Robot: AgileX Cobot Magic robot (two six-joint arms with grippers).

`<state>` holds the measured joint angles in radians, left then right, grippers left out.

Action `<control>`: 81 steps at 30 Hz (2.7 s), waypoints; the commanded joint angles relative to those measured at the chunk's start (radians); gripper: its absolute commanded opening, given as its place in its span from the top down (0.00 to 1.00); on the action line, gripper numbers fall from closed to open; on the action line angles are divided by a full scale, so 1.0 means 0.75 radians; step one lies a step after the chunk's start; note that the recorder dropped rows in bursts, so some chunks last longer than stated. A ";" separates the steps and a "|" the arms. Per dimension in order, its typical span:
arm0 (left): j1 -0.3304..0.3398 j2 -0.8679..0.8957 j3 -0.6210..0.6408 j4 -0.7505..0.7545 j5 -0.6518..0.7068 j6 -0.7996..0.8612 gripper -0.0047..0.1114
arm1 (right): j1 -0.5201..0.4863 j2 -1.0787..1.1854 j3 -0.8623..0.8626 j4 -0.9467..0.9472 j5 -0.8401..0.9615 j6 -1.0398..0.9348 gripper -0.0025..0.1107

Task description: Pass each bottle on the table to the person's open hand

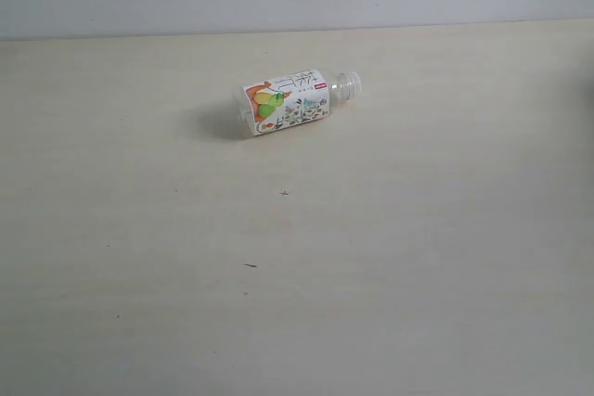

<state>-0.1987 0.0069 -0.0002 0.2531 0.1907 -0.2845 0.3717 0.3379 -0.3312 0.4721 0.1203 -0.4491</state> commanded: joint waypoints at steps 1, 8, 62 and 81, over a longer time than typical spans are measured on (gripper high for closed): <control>-0.001 -0.009 0.000 -0.001 -0.002 -0.009 0.96 | 0.010 -0.054 0.045 -0.001 0.025 0.008 0.98; -0.001 -0.009 0.000 -0.001 -0.002 -0.009 0.96 | 0.032 -0.150 0.103 -0.001 -0.094 0.006 0.98; -0.001 -0.009 0.000 -0.001 -0.002 -0.009 0.96 | 0.032 0.045 0.067 0.138 -0.550 -0.228 0.98; -0.001 -0.009 0.000 -0.001 -0.002 -0.009 0.96 | 0.032 1.511 -1.115 1.662 -0.738 -2.225 0.98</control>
<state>-0.1987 0.0069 -0.0002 0.2531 0.1926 -0.2845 0.3950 1.3739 -1.0624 1.6868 -0.4143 -2.0678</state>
